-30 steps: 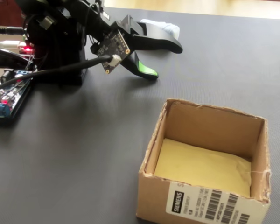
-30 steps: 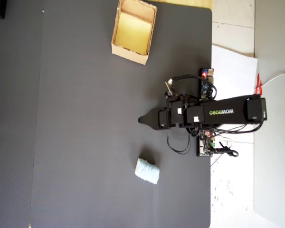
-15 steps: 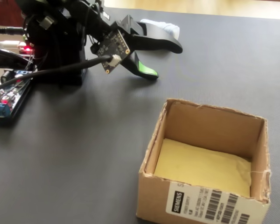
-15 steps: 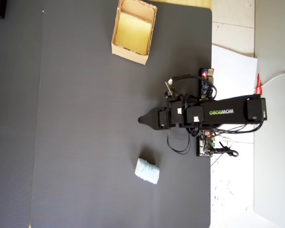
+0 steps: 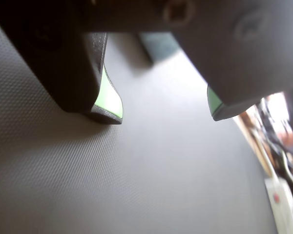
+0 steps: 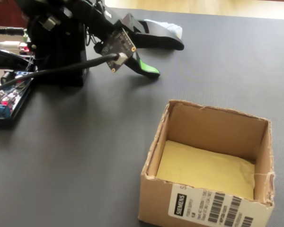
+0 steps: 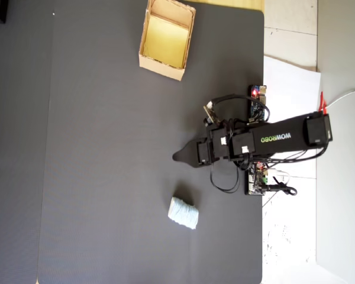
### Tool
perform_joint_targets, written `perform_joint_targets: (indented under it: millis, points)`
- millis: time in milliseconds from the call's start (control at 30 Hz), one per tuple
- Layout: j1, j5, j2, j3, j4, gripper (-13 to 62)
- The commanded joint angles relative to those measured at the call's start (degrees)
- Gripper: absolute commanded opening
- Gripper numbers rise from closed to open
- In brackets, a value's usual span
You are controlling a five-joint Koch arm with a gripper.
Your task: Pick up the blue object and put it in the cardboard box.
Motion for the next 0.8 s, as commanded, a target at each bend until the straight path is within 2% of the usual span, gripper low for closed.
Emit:
perform_joint_targets:
  millis: [0, 433, 767]
  points:
    - [-3.2, 0.7, 5.0, 2.2, 4.2, 34.3]
    - [-21.9, 0.5, 5.0, 2.1, 2.5, 34.2]
    - [-30.6, 0.4, 5.0, 0.7, 2.1, 34.2]
